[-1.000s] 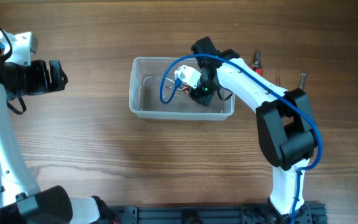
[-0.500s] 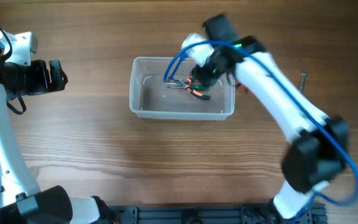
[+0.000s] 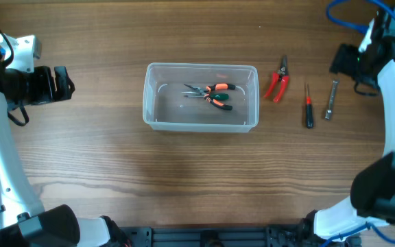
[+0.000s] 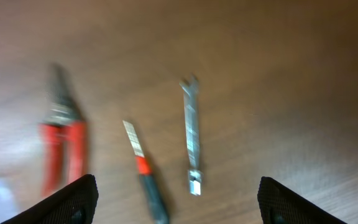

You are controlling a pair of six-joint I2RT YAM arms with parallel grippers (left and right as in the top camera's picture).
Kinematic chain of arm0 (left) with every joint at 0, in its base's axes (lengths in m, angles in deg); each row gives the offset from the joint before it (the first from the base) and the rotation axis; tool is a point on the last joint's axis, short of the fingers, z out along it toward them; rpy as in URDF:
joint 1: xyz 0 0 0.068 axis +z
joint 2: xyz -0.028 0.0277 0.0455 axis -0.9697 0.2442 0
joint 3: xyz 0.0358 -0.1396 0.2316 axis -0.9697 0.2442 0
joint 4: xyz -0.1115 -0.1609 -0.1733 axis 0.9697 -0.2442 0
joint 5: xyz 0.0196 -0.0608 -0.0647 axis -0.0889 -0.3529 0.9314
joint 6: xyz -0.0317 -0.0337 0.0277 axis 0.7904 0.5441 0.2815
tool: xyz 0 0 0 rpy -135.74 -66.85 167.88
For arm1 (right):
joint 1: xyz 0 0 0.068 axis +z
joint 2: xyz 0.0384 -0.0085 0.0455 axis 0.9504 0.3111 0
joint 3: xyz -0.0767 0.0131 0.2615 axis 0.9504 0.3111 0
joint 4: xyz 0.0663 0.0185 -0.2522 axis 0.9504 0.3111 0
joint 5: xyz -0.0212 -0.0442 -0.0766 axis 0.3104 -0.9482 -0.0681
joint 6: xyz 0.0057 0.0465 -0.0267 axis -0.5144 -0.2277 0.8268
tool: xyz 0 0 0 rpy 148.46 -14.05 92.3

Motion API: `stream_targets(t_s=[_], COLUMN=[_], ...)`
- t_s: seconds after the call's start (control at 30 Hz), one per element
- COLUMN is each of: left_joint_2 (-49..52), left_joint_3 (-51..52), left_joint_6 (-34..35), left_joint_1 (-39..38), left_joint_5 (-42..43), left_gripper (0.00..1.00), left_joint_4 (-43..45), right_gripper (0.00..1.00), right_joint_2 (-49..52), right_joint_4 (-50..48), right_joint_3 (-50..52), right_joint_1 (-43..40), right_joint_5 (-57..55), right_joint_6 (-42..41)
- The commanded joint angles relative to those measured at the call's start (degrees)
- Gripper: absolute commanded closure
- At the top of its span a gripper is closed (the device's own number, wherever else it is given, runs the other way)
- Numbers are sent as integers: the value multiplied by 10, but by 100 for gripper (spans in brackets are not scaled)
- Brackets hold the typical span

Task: Pack container
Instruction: 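Grasp the silver wrench with the right gripper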

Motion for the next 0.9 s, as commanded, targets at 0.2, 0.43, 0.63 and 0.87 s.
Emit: stream_targets(t_s=[0.2, 0.43, 0.63, 0.87], left_joint_2=[1, 1, 1, 1], left_joint_3=[2, 2, 2, 2], left_joint_6=[-11, -11, -11, -11], left_joint_1=[1, 1, 1, 1], left_joint_5=[10, 10, 10, 10], left_gripper=[0, 0, 0, 0], left_joint_4=[0, 0, 0, 0], right_gripper=[18, 18, 17, 42], right_joint_2=[145, 194, 221, 221], right_joint_4=[-25, -47, -57, -59], right_joint_3=[48, 48, 51, 51], right_joint_1=[-42, -42, -42, -42], right_joint_5=[28, 28, 28, 56], right_joint_6=[-10, -9, -8, 7])
